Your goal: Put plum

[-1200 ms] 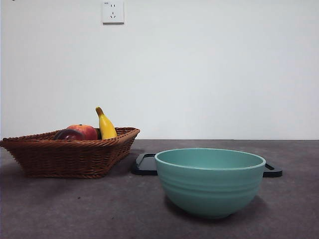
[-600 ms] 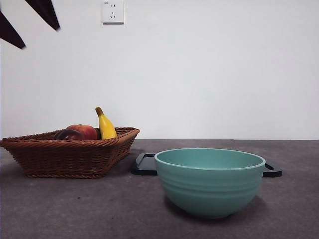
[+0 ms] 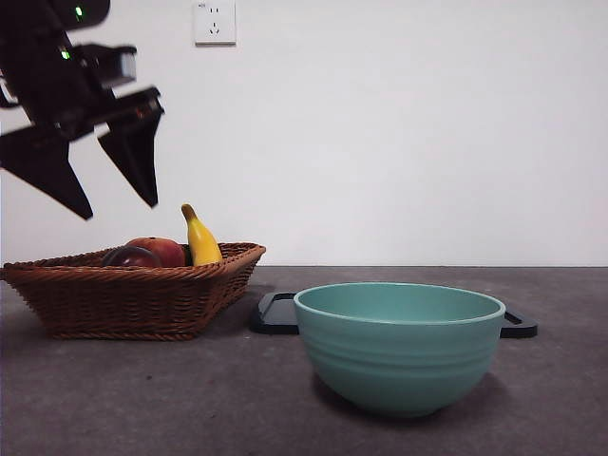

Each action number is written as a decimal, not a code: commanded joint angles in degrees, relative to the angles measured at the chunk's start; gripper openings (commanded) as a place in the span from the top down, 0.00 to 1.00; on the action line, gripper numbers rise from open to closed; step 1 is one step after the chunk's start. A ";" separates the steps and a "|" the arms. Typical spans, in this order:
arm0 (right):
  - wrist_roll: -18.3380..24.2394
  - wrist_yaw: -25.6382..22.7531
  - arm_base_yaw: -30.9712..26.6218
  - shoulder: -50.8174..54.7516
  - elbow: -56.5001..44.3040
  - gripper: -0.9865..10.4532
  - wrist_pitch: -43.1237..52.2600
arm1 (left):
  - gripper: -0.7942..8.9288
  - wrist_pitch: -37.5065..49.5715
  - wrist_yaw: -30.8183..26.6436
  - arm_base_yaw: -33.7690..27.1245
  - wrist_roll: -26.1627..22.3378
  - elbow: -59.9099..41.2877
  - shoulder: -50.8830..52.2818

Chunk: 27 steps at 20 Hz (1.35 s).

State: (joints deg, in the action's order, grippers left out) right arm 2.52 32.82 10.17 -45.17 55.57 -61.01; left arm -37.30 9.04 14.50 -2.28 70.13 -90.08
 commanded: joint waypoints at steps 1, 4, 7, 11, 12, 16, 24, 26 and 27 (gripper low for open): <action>-0.63 0.17 0.22 -0.44 1.14 0.55 0.52 | 0.47 1.38 -0.22 0.26 -1.53 1.36 -3.08; -0.63 0.17 0.22 -0.44 1.14 0.55 0.50 | 0.47 3.15 -0.26 0.26 -1.77 1.36 -5.49; -0.63 0.17 0.22 -0.44 1.14 0.55 0.50 | 0.47 4.74 -0.26 0.26 -2.23 1.36 -7.52; -0.66 0.20 0.22 -0.44 1.14 0.55 0.48 | 0.47 6.08 -0.42 0.26 -2.25 1.36 -9.97; -0.66 0.20 0.22 -0.44 1.14 0.55 0.48 | 0.47 6.23 -0.50 0.26 -2.27 1.36 -10.29; -0.70 0.20 0.22 -0.44 1.14 0.55 0.48 | 0.47 6.93 -0.52 0.26 -2.67 1.36 -12.02; -0.87 0.20 0.22 -0.44 1.14 0.55 0.50 | 0.58 6.93 -0.50 0.26 -2.64 1.38 -13.07; -0.87 0.20 0.22 -0.44 1.14 0.55 0.50 | 0.58 6.88 -0.50 0.26 -2.62 1.40 -12.98; -0.87 0.20 0.22 -0.44 1.14 0.55 0.48 | 0.58 6.67 -0.50 0.26 -2.60 1.42 -12.74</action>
State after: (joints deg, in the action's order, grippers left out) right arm 2.11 32.82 10.17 -45.17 55.57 -61.01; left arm -30.65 8.73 14.50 -4.01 70.24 -102.06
